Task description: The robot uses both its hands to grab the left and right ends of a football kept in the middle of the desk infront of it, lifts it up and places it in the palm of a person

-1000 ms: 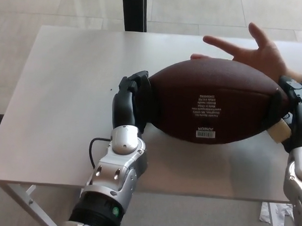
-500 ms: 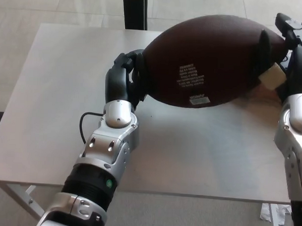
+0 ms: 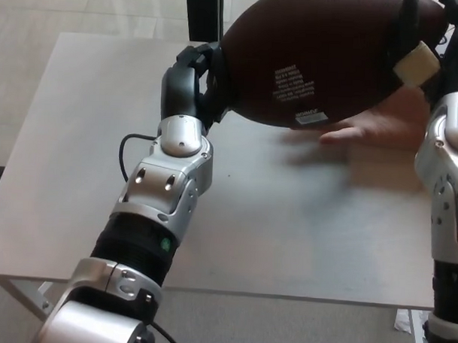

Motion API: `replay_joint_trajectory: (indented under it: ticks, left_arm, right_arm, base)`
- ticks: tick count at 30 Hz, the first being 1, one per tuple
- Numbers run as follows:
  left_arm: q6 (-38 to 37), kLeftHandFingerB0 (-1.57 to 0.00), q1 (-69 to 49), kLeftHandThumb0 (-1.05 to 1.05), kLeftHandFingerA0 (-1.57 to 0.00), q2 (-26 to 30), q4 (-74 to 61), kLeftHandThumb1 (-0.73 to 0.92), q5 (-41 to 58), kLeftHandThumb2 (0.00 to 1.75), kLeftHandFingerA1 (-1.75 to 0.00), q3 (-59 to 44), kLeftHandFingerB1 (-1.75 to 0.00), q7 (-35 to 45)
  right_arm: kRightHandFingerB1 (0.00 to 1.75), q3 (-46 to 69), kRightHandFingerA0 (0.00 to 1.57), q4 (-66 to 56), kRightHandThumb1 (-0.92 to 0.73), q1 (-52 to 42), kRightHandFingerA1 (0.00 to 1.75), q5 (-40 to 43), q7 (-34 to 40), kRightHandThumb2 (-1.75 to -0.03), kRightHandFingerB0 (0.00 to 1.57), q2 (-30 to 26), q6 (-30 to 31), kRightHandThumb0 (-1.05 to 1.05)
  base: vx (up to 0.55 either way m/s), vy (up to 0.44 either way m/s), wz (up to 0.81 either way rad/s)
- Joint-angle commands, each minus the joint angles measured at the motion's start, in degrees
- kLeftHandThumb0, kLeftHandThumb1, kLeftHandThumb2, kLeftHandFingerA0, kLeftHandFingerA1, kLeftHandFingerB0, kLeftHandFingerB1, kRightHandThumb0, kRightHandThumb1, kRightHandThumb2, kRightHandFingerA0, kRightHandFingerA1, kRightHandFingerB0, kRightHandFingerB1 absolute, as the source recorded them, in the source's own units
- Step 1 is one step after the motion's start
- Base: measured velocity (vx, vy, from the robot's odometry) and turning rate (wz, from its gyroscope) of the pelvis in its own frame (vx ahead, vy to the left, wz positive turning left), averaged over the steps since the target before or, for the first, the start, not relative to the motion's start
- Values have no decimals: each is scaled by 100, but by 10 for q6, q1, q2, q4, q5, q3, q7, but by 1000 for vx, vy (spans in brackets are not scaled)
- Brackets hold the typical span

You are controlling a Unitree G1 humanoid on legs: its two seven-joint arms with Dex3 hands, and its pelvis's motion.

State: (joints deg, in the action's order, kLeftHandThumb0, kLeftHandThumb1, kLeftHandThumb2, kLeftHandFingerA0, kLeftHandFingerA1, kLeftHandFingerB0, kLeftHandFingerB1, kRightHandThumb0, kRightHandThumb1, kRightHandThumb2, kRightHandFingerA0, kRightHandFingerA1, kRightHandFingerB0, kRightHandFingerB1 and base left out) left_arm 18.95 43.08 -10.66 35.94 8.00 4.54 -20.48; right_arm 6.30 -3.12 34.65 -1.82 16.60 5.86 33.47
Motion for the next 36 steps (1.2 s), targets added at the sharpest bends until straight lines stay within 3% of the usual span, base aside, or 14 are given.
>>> replay_joint_trajectory:
  ticks: [1, 8, 9, 11, 22, 23, 24, 25, 26, 29, 32, 33, 34, 36]
  left_arm:
    - [30, -58, 121, -57, -69, -17, 11, 74, -43, 63, -54, 85, -46, 144]
    - [105, -54, 208, -51, -56, 0, 58, 65, -54, 60, -69, 92, -48, 148]
    - [107, -46, 234, -51, -38, -2, 92, 64, -54, 59, -76, 93, -50, 164]
    - [113, -48, 247, -50, -40, 1, 108, 64, -59, 59, -81, 102, -52, 177]
    - [107, -51, 344, -38, -44, 16, 257, 63, -146, 59, -73, 238, -51, 394]
    - [111, -36, 340, -40, -42, 11, 264, 70, -156, 60, -70, 253, -48, 397]
    - [117, -31, 346, -46, -41, 7, 277, 73, -181, 60, -69, 288, -43, 426]
    - [117, -25, 338, -46, -32, 6, 279, 76, -179, 62, -62, 288, -39, 421]
    - [93, -27, 329, -47, -34, 9, 282, 75, -190, 62, -62, 304, -38, 435]
    - [66, -28, 320, -57, -31, 6, 297, 76, -218, 62, -59, 351, -38, 470]
    - [60, -38, 322, -61, -42, 0, 316, 80, -266, 64, -70, 411, -47, 482]
    - [52, -36, 321, -59, -42, 2, 317, 81, -270, 64, -75, 419, -49, 484]
    - [46, -36, 321, -56, -47, 3, 318, 80, -275, 64, -79, 430, -49, 489]
    - [78, -30, 320, -49, -68, -6, 312, 51, -262, 95, -102, 424, -62, 452]
  right_arm:
    - [36, 7, 55, 23, -84, 98, 55, 96, -54, -65, 39, 66, 63, -73]
    - [36, 111, 59, 118, -86, 189, 59, 125, -14, -65, 41, 72, 55, -71]
    - [51, 144, 52, 138, -69, 202, 66, 143, -7, -103, 32, 66, 45, -67]
    - [36, 165, 56, 146, -87, 212, 57, 147, 5, -65, 39, 72, 45, -68]
    - [38, 268, 58, 262, -88, 247, 63, 163, 48, -66, 40, 52, -17, -67]
    - [52, 279, 54, 278, -71, 244, 68, 164, 55, -105, 32, 52, -17, -67]
    - [37, 288, 57, 292, -90, 240, 61, 168, 53, -67, 35, 52, -24, -66]
    - [52, 293, 53, 309, -73, 239, 68, 167, 53, -106, 31, 48, -29, -65]
    - [36, 298, 54, 323, -92, 236, 62, 166, 51, -69, 35, 43, -30, -66]
    - [41, 305, 49, 347, -92, 216, 65, 160, 40, -70, 34, 34, -52, -67]
    - [45, 318, 52, 382, -92, 207, 63, 150, 60, -67, 40, 27, -83, -63]
    - [55, 329, 53, 393, -71, 208, 71, 156, 66, -105, 33, 25, -88, -62]
    - [43, 343, 62, 408, -90, 209, 75, 162, 75, -66, 39, 21, -90, -62]
    - [41, 346, 58, 434, -91, 200, 60, 151, 77, -67, 35, 7, -94, -64]
  base:
    - [0, 0, 0]
    - [0, 0, 0]
    - [0, 0, 0]
    - [0, 0, 0]
    - [0, 0, 0]
    - [0, 0, 0]
    - [0, 0, 0]
    - [0, 0, 0]
    - [0, 0, 0]
    - [0, 0, 0]
    - [0, 0, 0]
    - [0, 0, 0]
    - [0, 0, 0]
    - [0, 0, 0]
